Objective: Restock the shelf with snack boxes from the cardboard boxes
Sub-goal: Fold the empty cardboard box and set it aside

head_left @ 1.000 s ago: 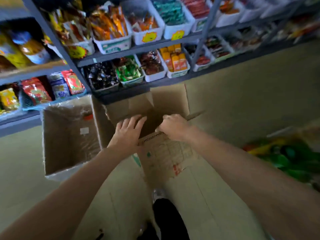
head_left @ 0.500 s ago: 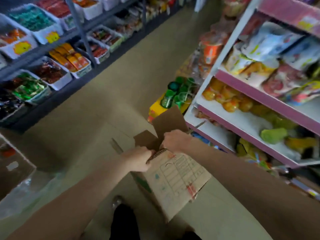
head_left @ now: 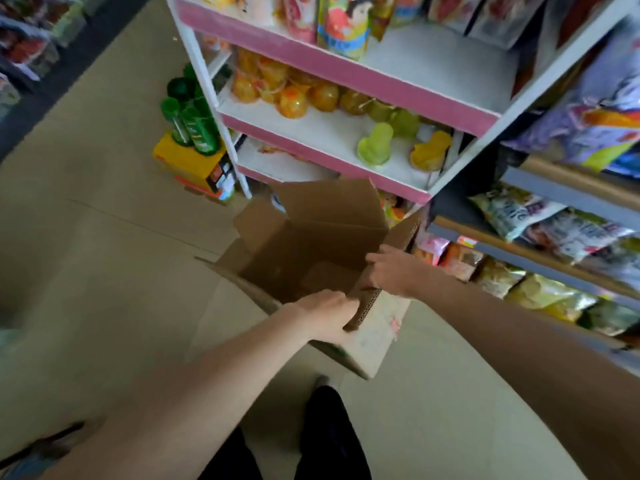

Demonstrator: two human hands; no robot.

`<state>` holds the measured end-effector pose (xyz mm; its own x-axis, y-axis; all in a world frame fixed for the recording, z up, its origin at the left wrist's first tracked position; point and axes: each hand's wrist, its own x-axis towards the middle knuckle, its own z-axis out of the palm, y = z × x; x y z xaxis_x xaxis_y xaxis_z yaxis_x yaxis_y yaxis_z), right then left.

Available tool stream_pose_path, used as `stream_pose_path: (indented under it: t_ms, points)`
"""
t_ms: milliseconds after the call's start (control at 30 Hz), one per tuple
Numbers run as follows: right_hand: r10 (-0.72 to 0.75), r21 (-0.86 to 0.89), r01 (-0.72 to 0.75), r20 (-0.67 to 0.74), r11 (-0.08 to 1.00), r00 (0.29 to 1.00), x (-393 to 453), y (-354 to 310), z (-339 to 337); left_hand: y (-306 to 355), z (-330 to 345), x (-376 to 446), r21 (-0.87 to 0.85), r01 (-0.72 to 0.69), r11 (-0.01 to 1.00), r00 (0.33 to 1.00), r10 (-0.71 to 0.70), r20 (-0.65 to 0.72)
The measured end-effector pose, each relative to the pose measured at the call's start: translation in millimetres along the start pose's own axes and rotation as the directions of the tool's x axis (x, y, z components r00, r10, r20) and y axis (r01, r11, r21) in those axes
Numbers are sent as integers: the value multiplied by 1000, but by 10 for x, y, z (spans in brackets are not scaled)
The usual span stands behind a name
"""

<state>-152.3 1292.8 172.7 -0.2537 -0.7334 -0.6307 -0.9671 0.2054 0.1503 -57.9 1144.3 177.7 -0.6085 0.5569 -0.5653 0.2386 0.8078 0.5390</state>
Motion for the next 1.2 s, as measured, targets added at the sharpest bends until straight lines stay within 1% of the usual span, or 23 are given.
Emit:
stream_pose_path:
  t_ms: [67,167,267,333,467,600,667,700,767,800,833,867,900,933,1033,1100,1200]
  points:
    - [41,35,-44,72,998,997,-366,57,351,247,74,260,37,-23,999,1000,24,-8]
    - [177,45,-179,48,983,983,-674,52,729,460,154,535,98,6,995,1000,-4,-12]
    - [303,113,-318,133,941,944,-878,10,963,572,247,737,138,47,989,999,-47,-6]
    - [326,112,-364,258,925,909,-981,-60,1183,641,320,868,147,86,985,996,-85,-12]
    - [283,95,-326,311,941,907,-1184,-159,1496,803,484,1100,187,103,977,995,-103,-8]
    - [300,49,-345,390,937,871,-1504,-92,1805,1017,680,1271,231,117,966,992,-126,28]
    - [298,47,-350,429,935,853,-1717,-128,1999,1178,760,1361,247,96,964,993,-111,49]
    - [306,13,-349,451,937,839,-1771,-186,2235,1262,803,1406,257,74,963,993,-94,67]
    - [465,128,-543,377,830,801,-1872,-335,2731,1422,864,1494,283,24,959,996,-49,81]
    - [582,108,-699,472,707,662,-2003,-421,2855,1499,888,1541,301,7,954,995,-35,89]
    - [534,66,-749,659,660,529,-2164,-506,2854,1577,916,1585,319,0,948,995,-32,96]
    - [520,-47,-706,710,707,474,-2237,-482,2777,1652,938,1622,331,-3,944,994,-32,100]
    - [535,-68,-658,647,750,543,-2269,-496,2736,1726,958,1649,338,-7,941,994,-30,104]
    - [535,-34,-664,623,747,571,-2305,-516,2700,1804,969,1661,352,-15,936,994,-25,110]
    - [539,28,-659,550,752,638,-2170,-559,2512,1995,972,1643,397,-14,918,990,-43,133]
    - [524,107,-655,511,748,682,-1970,-551,2293,2034,903,1629,419,10,908,987,-77,144]
    - [517,192,-633,428,750,742,-1685,-511,1863,1933,664,1535,438,71,896,987,-125,96]
